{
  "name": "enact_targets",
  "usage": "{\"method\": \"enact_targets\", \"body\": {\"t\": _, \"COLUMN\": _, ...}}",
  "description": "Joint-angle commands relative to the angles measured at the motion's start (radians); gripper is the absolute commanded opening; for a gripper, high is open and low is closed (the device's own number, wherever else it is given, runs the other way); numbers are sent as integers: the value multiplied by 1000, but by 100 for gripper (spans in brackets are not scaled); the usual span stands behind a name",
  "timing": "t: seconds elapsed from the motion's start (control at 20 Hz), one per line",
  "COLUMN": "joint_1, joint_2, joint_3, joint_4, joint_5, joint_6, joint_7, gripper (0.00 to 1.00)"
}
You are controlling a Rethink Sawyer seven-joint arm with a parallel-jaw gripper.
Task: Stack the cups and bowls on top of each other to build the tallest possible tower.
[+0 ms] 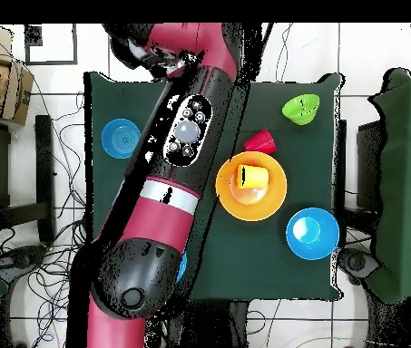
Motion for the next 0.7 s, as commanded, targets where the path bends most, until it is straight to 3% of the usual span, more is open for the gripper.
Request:
{"method": "enact_targets", "body": {"t": 0.05, "joint_1": 11, "joint_2": 22, "joint_3": 32, "joint_4": -20, "joint_5": -4, "joint_6": 76, "joint_7": 180, "gripper": 100}}
{"method": "enact_targets", "body": {"t": 0.7, "joint_1": -30, "joint_2": 65, "joint_3": -64, "joint_4": -114, "joint_5": 64, "joint_6": 62, "joint_7": 165, "gripper": 100}}
